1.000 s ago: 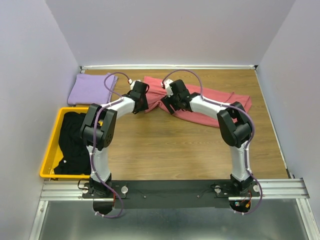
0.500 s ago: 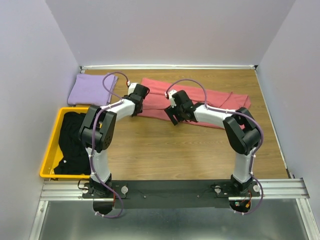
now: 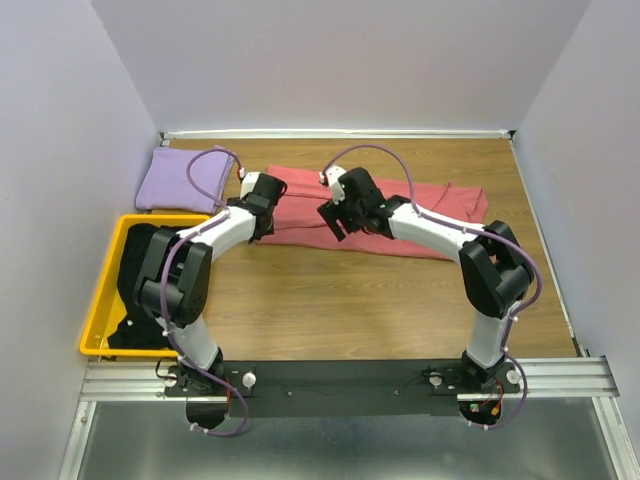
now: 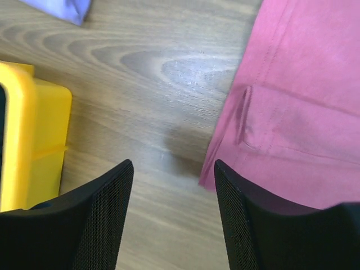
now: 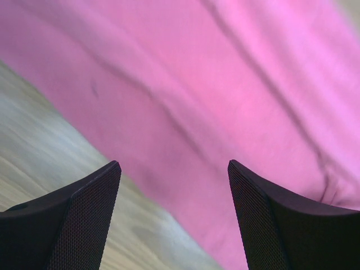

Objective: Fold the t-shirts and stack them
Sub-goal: Fold the tshirt

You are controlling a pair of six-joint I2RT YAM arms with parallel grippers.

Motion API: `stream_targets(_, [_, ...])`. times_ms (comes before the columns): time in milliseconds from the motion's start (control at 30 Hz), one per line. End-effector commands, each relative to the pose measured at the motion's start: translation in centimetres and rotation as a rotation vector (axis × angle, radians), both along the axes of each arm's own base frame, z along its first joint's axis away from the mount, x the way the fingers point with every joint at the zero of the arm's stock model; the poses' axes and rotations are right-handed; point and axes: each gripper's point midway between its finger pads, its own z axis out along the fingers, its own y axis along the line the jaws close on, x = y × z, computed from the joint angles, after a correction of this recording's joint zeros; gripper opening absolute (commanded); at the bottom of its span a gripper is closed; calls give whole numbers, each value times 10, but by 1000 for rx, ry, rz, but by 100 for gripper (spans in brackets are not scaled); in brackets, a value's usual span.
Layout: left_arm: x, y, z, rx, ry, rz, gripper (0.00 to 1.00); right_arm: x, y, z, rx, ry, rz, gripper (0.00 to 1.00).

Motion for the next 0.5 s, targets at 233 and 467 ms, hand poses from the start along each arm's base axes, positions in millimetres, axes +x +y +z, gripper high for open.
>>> stream_targets(233, [2, -47, 46, -324, -166, -58, 65, 43, 49, -2, 16, -49, 131, 84])
stream_targets(467, [0, -72, 15, -426, -107, -111, 45, 46, 66, -23, 30, -11, 184, 84])
